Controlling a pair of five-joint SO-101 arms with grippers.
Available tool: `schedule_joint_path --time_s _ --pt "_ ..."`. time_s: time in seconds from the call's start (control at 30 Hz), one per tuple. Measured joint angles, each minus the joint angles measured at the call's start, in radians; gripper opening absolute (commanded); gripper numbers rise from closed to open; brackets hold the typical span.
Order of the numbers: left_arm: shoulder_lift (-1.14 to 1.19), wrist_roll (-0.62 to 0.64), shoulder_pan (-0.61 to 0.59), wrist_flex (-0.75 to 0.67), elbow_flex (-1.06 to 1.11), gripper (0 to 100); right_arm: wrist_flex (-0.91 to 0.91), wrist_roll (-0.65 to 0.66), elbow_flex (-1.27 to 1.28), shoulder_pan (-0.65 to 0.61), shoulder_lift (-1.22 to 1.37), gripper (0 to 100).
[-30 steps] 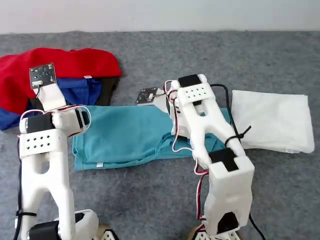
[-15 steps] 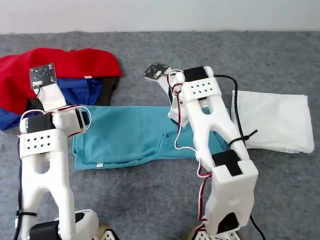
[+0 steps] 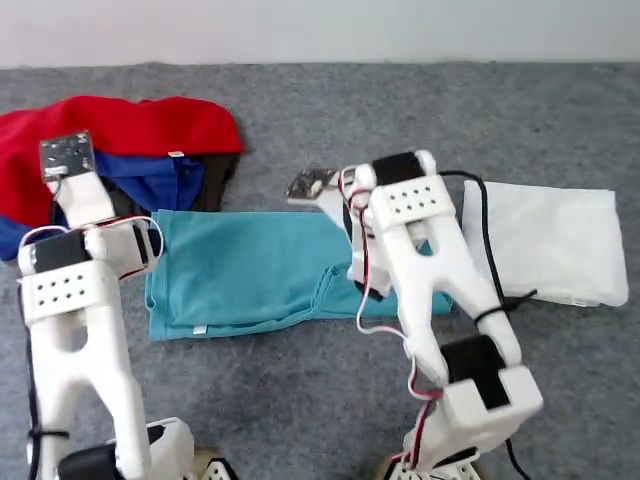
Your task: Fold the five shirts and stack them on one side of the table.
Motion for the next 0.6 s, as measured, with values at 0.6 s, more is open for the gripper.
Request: schedule_joint_path --time_s 0.6 --pt "0.589 -0.008 0.018 0.043 -0.195 25 -0.052 0.018 0.203 -0.029 -0.218 1.2"
